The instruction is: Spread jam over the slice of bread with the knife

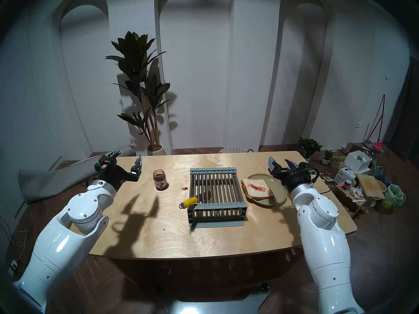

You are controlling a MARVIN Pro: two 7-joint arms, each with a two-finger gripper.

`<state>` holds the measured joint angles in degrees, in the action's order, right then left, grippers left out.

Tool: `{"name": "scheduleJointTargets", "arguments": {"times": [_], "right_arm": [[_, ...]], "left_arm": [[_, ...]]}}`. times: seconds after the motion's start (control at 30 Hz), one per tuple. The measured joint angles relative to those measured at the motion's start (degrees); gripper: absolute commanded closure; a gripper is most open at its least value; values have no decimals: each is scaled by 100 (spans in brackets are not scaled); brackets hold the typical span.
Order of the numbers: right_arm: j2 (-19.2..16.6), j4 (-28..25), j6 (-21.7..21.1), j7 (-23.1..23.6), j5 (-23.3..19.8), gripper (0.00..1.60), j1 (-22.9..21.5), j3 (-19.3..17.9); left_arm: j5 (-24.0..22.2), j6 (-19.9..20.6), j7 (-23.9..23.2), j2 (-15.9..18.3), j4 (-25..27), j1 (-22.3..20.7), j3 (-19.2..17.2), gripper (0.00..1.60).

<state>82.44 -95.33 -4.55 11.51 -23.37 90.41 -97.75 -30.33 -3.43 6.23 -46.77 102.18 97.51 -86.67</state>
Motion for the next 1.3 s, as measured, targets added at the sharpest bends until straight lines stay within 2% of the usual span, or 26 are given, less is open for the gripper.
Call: {"name": "scheduleJointTargets", "arguments": {"times": [0.17, 0.37, 0.53, 0.83, 1.3], "right_arm": [[73, 280, 346, 61, 25, 0, -76, 62], [106, 457, 521, 136, 30, 0, -171, 124], [98, 478, 542, 149, 87, 0, -240, 169], [-27, 420, 519, -85, 475, 0, -344, 287], [-90, 387, 497, -218, 571, 0, -377, 338]], "left_arm": [[-462, -210, -291, -115, -255, -67, -81, 0], [-637, -299, -459, -187, -444, -140, -79, 0], [-658, -311, -490, -228, -489, -182, -57, 0], [-538, -300, -413, -270, -489, -254, -12, 0], [-475, -297, -364, -268, -489, -283, -1, 0]]}}
